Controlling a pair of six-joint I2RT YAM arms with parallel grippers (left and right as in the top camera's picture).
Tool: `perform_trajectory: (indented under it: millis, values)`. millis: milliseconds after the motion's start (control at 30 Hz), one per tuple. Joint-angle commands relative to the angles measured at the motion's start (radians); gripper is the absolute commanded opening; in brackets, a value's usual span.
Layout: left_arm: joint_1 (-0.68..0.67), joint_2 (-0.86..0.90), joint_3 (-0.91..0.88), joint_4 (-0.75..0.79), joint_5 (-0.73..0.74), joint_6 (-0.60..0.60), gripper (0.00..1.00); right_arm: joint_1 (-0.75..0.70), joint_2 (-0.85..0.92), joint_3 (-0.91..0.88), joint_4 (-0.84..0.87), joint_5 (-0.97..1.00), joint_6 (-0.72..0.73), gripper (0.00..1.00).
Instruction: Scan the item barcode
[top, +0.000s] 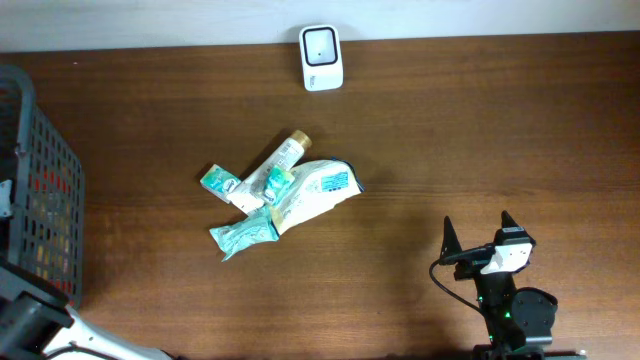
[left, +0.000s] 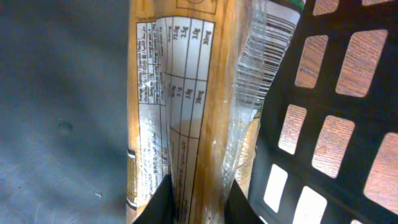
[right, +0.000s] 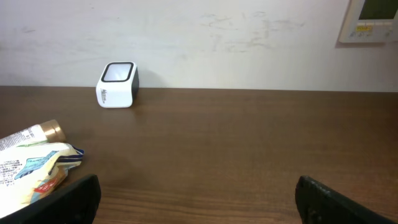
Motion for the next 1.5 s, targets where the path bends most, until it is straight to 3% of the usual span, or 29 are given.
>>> perform_trajectory:
  millis: [0, 67, 167, 300, 400, 533, 633, 767, 900, 967, 1167, 1267, 1333, 1400, 1467]
  values:
    - [-0.02, 0.075, -0.035, -0.002, -0.033, -0.077, 0.0, -0.005, -0.008, -0.007, -0.003, -0.005, 0.0, 0.99]
    - [-0.02, 0.074, 0.001, -0.03, -0.032, -0.091, 0.0, -0.005, -0.008, -0.007, -0.003, -0.005, 0.0, 0.99]
    - [-0.02, 0.074, 0.161, -0.145, -0.033, -0.245, 0.0, -0.005, -0.008, -0.007, -0.003, -0.005, 0.0, 0.99]
    - [-0.026, 0.064, 0.579, -0.428, -0.032, -0.389, 0.0, -0.005, -0.008, -0.007, -0.003, -0.005, 0.0, 0.99]
    - [-0.064, 0.011, 0.838, -0.525, 0.002, -0.421, 0.0, -0.005, -0.008, -0.007, -0.003, -0.005, 0.0, 0.99]
    - [-0.187, -0.104, 1.066, -0.549, 0.019, -0.427, 0.0, -0.005, -0.008, -0.007, -0.003, -0.005, 0.0, 0.99]
    - [-0.358, -0.223, 1.195, -0.537, 0.008, -0.427, 0.0, -0.005, -0.008, -0.007, -0.003, -0.005, 0.0, 0.99]
    - [-0.538, -0.283, 1.22, -0.571, -0.034, -0.427, 0.0, -0.005, -0.008, -0.007, -0.003, -0.005, 0.0, 0.99]
    - [-0.699, -0.275, 1.066, -0.571, -0.035, -0.434, 0.0, -0.005, -0.008, -0.007, -0.003, -0.005, 0.0, 0.99]
    - [-0.758, -0.269, 0.879, -0.552, -0.041, -0.447, 0.0, -0.005, -0.008, -0.007, -0.002, -0.005, 0.0, 0.99]
    - [-0.922, -0.268, 0.142, -0.18, -0.04, -0.539, 0.0, -0.005, -0.008, -0.007, -0.003, -0.005, 0.0, 0.99]
    - [-0.985, -0.268, -0.1, 0.019, -0.039, -0.595, 0.0, -0.005, -0.008, -0.007, -0.002, -0.005, 0.0, 0.99]
    - [-0.998, -0.268, -0.144, 0.063, -0.026, -0.608, 0.0, -0.005, -0.008, -0.007, -0.003, -0.005, 0.0, 0.99]
    - [-1.015, -0.268, -0.157, 0.066, -0.031, -0.608, 1.0, -0.005, -0.008, -0.007, -0.003, -0.005, 0.0, 0.99]
    - [-1.01, -0.276, -0.157, 0.063, -0.048, -0.609, 0.99, -0.005, -0.008, -0.007, -0.002, -0.005, 0.0, 0.99]
